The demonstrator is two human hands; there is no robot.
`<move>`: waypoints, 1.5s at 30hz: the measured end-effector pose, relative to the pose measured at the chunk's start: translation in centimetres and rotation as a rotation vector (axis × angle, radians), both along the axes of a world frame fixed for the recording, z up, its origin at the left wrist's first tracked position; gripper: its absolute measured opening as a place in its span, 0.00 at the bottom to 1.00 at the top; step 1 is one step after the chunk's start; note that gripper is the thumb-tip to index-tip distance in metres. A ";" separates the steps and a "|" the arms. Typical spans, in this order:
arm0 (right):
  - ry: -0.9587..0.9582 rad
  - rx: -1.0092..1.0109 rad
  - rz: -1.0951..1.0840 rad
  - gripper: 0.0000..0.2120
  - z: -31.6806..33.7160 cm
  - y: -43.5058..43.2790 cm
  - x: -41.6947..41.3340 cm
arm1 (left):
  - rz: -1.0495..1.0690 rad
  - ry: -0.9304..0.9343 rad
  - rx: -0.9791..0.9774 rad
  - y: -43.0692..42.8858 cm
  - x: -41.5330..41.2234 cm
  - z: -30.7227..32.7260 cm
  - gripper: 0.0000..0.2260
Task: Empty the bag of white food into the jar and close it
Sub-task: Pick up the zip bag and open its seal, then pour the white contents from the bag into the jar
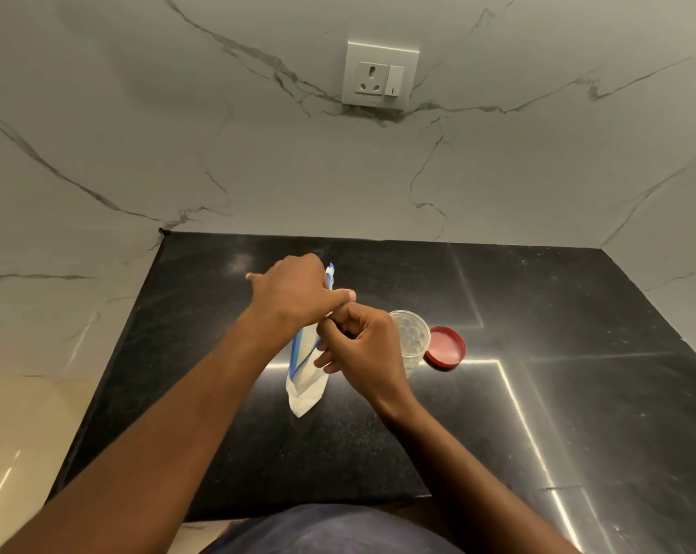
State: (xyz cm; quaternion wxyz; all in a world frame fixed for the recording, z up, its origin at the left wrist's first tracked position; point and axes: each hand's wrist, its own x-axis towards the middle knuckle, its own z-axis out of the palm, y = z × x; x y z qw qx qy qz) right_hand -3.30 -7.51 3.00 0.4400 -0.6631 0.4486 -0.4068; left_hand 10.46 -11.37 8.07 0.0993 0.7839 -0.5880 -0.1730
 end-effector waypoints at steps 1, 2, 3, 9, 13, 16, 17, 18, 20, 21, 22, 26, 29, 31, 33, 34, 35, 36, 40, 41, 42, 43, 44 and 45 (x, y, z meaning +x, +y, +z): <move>-0.007 0.003 -0.003 0.07 0.0 0.1 0.0 | 0.002 0.069 -0.012 -0.3 0.2 -0.3 0.22; -0.011 0.012 -0.003 0.06 0.0 0.1 0.0 | 0.006 0.129 -0.037 -0.5 0.2 -0.6 0.20; -0.012 0.027 0.002 0.05 0.0 0.1 0.0 | 0.014 0.165 -0.068 -0.7 0.2 -0.8 0.17; -0.089 0.055 0.020 0.08 0.9 -1.1 -1.5 | -0.025 0.177 -0.290 0.0 0.6 1.0 0.12; -0.152 0.003 -0.080 0.06 1.7 -4.0 -4.2 | -0.149 0.225 -0.489 0.8 0.3 6.0 0.11; -0.149 0.009 -0.246 0.03 1.8 -6.7 -6.3 | -0.194 0.246 -0.640 0.2 -0.6 9.7 0.12; -0.150 0.045 -0.305 0.04 1.9 -7.6 -6.9 | -0.207 0.256 -0.675 -0.3 -1.0 10.6 0.12; -0.158 0.108 -0.344 0.03 2.0 -8.3 -7.6 | -0.215 0.276 -0.697 -0.7 -1.4 11.3 0.13; -0.206 0.289 -0.359 0.06 2.1 -9.3 -8.9 | -0.224 0.340 -0.721 -1.7 -2.5 12.4 0.14; -0.252 0.371 -0.363 0.09 2.1 -9.5 -9.6 | -0.232 0.373 -0.729 -2.2 -3.1 12.7 0.14; -0.308 0.429 -0.372 0.12 2.1 -9.5 -10.4 | -0.243 0.403 -0.737 -2.6 -3.8 12.9 0.13; -0.431 0.531 -0.430 0.17 1.9 -8.9 -13.2 | -0.308 0.516 -0.717 -3.6 -6.7 12.5 0.12; -0.424 0.547 -0.470 0.17 1.7 -8.4 -15.3 | -0.355 0.602 -0.698 -3.7 -9.0 11.6 0.11; -0.411 0.536 -0.485 0.17 1.7 -8.0 -16.5 | -0.367 0.632 -0.716 -3.4 -10.2 11.0 0.11; -0.437 0.514 -0.499 0.17 1.9 -7.7 -17.6 | -0.383 0.663 -0.725 -3.1 -11.1 10.5 0.11; -0.465 0.498 -0.510 0.16 2.1 -7.6 -18.2 | -0.381 0.691 -0.721 -3.0 -11.3 10.2 0.11; -0.496 0.477 -0.527 0.15 2.4 -7.5 -18.7 | -0.366 0.733 -0.712 -2.9 -11.4 9.8 0.10; -0.521 0.453 -0.548 0.13 2.8 -7.5 -19.3 | -0.342 0.788 -0.695 -2.8 -11.4 9.4 0.09; -0.561 0.308 -0.612 0.12 4.5 -7.7 -21.7 | -0.244 1.090 -0.555 -2.7 -11.0 7.3 0.04; -0.540 0.264 -0.623 0.11 4.9 -7.8 -22.2 | -0.219 1.147 -0.522 -2.6 -11.0 6.8 0.04; -0.517 0.225 -0.628 0.10 5.2 -7.8 -22.5 | -0.191 1.187 -0.493 -2.6 -10.9 6.1 0.04; -0.503 0.192 -0.627 0.12 5.5 -8.0 -22.8 | -0.167 1.207 -0.467 -2.6 -10.7 5.5 0.04; -0.497 0.166 -0.621 0.13 5.7 -8.0 -23.0 | -0.148 1.213 -0.442 -2.5 -10.6 4.9 0.04; -0.490 0.141 -0.614 0.14 5.9 -8.1 -23.2 | -0.132 1.217 -0.415 -2.4 -10.4 4.4 0.04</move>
